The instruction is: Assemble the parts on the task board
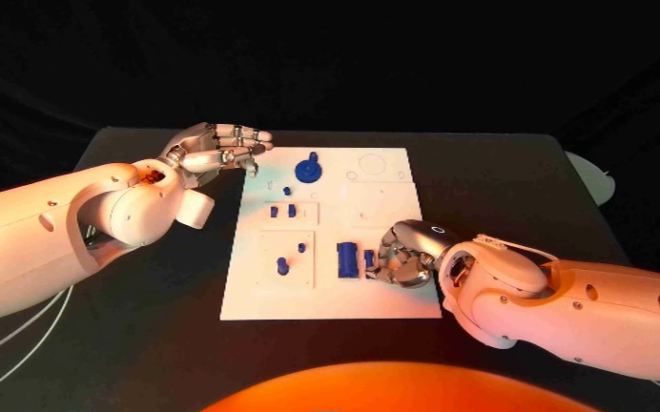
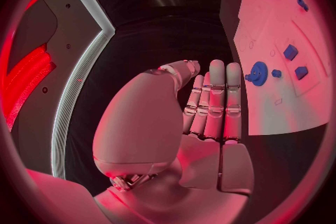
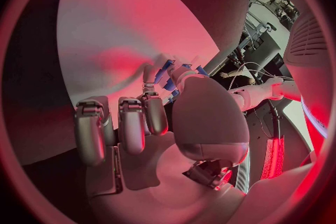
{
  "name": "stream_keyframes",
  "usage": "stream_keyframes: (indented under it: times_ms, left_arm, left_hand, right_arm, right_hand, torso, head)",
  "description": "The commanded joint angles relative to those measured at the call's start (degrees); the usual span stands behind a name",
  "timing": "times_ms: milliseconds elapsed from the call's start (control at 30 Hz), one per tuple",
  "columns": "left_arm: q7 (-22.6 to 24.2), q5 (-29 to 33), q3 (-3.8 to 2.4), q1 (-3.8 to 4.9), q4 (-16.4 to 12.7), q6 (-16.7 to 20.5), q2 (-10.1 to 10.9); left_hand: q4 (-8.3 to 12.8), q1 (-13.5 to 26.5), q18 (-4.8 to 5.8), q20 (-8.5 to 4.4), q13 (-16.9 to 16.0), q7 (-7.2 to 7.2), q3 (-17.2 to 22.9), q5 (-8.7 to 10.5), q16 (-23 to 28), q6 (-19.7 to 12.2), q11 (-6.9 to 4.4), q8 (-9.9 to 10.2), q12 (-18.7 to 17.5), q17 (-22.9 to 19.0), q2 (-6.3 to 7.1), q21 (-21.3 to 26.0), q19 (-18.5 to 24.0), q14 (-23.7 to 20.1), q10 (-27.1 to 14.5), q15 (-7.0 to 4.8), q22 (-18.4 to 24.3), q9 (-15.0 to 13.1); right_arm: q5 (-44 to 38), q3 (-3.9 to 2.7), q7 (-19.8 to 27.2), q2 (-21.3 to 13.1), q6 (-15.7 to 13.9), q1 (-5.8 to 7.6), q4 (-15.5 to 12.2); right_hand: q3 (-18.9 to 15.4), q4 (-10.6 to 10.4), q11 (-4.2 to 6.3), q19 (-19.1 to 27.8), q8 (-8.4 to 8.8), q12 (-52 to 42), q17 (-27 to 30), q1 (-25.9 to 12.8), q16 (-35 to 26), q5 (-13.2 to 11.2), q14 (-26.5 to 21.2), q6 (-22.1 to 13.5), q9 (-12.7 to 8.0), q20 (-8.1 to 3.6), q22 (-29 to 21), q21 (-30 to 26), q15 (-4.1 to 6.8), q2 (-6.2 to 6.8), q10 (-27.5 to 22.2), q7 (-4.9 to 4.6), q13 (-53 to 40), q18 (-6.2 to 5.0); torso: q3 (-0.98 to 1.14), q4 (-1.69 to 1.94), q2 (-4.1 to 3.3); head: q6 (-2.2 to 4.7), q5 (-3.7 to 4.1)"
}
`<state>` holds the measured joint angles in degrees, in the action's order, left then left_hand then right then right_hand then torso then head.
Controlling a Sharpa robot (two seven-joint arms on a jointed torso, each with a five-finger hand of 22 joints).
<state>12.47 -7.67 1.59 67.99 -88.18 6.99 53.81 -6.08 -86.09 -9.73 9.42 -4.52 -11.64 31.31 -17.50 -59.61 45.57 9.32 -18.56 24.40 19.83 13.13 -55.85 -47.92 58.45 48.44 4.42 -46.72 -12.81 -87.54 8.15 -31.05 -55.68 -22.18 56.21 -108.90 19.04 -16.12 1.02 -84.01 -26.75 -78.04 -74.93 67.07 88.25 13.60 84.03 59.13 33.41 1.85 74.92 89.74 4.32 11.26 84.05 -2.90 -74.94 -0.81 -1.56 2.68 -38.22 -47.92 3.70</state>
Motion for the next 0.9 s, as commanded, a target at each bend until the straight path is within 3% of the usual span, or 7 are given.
stream_keyframes:
  times_ms: [33,400,600,733,767,833,900]
  left_arm:
    - [0.29,0.08,-0.02,0.04,-0.05,-0.91,-0.05]
    - [0.46,0.09,0.10,0.01,0.20,-0.90,-0.29]
    - [0.99,0.34,0.25,-0.15,0.77,-0.59,-0.81]
    - [2.39,1.32,0.52,-0.32,1.55,0.55,-1.47]
    - [2.84,1.62,0.58,-0.37,1.79,0.91,-1.69]
    - [4.01,2.44,0.69,-0.52,2.41,1.86,-2.22]
    - [5.24,3.30,0.77,-0.63,3.07,2.92,-2.75]
  left_hand:
    - [0.29,0.65,-0.87,0.24,0.08,-1.46,0.03,-0.13,0.19,-0.51,0.04,-0.16,0.23,-0.06,0.11,-0.38,0.29,-0.34,-0.28,0.04,-0.08,0.08]
    - [0.38,0.67,-0.87,0.24,0.09,-1.46,0.12,-0.14,0.18,-0.49,0.04,-0.21,0.32,-0.08,0.05,-0.40,0.29,-0.34,-0.29,0.02,-0.10,0.08]
    - [0.38,0.67,-0.87,0.24,0.09,-1.46,0.12,-0.14,0.18,-0.49,0.04,-0.21,0.32,-0.08,0.05,-0.40,0.29,-0.34,-0.29,0.02,-0.10,0.08]
    - [0.27,0.96,-0.86,0.26,0.07,-1.47,0.11,-0.12,0.14,-0.43,0.04,-0.30,0.45,-0.10,-0.04,-0.39,0.31,-0.32,-0.20,0.06,-0.09,0.07]
    - [0.26,0.97,-0.85,0.26,0.07,-1.47,0.11,-0.12,0.14,-0.42,0.04,-0.30,0.46,-0.10,-0.04,-0.39,0.31,-0.32,-0.20,0.06,-0.09,0.06]
    - [-0.09,1.73,-0.85,0.33,0.00,-1.33,0.00,-0.06,0.03,-0.19,-0.06,-0.54,0.86,-0.11,-0.15,-0.16,0.44,-0.30,0.22,0.06,0.03,0.01]
    - [-0.26,2.12,-0.86,0.35,-0.05,-1.21,-0.07,-0.02,-0.01,-0.10,-0.17,-0.66,1.14,-0.12,-0.15,0.04,0.52,-0.34,0.57,0.03,0.15,-0.01]
  right_arm:
    - [-1.32,0.06,0.35,-0.19,0.20,-0.16,-0.25]
    - [2.83,0.02,7.38,-1.95,-8.86,0.96,-1.58]
    - [12.85,-0.01,17.77,-2.60,-15.77,2.76,-0.32]
    - [25.39,-0.02,27.22,-2.43,-18.37,4.96,2.88]
    - [28.71,-0.02,29.44,-2.26,-18.36,5.50,3.93]
    - [37.03,-0.02,34.64,-1.58,-17.40,6.73,6.83]
    - [44.87,-0.02,38.87,-0.69,-15.94,7.76,9.85]
  right_hand:
    - [-0.17,0.04,0.30,-5.99,-0.35,-0.13,-11.26,0.30,0.37,-0.28,5.23,-0.25,-0.10,-0.21,15.08,0.26,0.42,-0.01,0.77,0.12,-7.42,0.81]
    - [-2.83,-0.60,-0.27,-5.23,0.52,3.53,-9.67,-2.70,-0.26,0.84,4.88,-1.40,-0.63,0.06,14.53,-1.60,-0.01,-0.04,-0.98,-0.56,-5.21,0.41]
    - [-4.01,-0.51,-1.58,-2.48,2.96,9.93,-5.43,-1.69,-2.18,1.18,3.83,-5.17,-1.61,0.87,12.58,-8.18,-1.07,-0.15,-4.40,-2.12,-1.23,-0.97]
    - [-4.22,-0.53,-2.23,-1.35,4.23,12.18,-3.93,0.13,-3.02,1.08,3.44,-6.70,-2.09,1.41,11.76,-10.90,-1.69,-0.28,-5.68,-2.92,0.26,-1.50]
    - [-3.68,0.28,-2.63,2.82,4.91,20.99,3.40,2.07,-6.83,1.23,1.23,-7.78,-2.31,1.61,8.78,-20.59,-1.87,-0.62,-10.60,-3.37,5.78,-3.43]
    - [-2.35,1.26,-3.03,6.50,5.50,28.86,8.57,5.93,-10.35,0.68,-0.53,-8.51,-2.46,2.05,5.89,-28.95,-2.26,-1.47,-15.09,-3.81,11.03,-4.90]
    - [-2.06,1.04,-3.37,7.31,5.69,31.46,10.25,6.90,-11.87,0.17,-1.04,-8.55,-2.49,2.25,4.89,-31.16,-2.44,-1.76,-16.24,-4.07,13.12,-5.24]
  torso:
    - [0.03,-0.03,0.05]
    - [-0.11,-0.04,0.26]
    - [-0.27,-0.04,0.72]
    - [-0.57,-0.11,1.51]
    - [-0.65,-0.11,1.72]
    - [-0.85,-0.19,2.25]
    - [-0.98,-0.29,2.71]
  head:
    - [0.11,0.00]
    - [0.72,0.28]
    - [1.58,0.57]
    - [2.47,0.81]
    - [2.78,0.93]
    - [3.40,1.04]
    - [4.06,0.95]
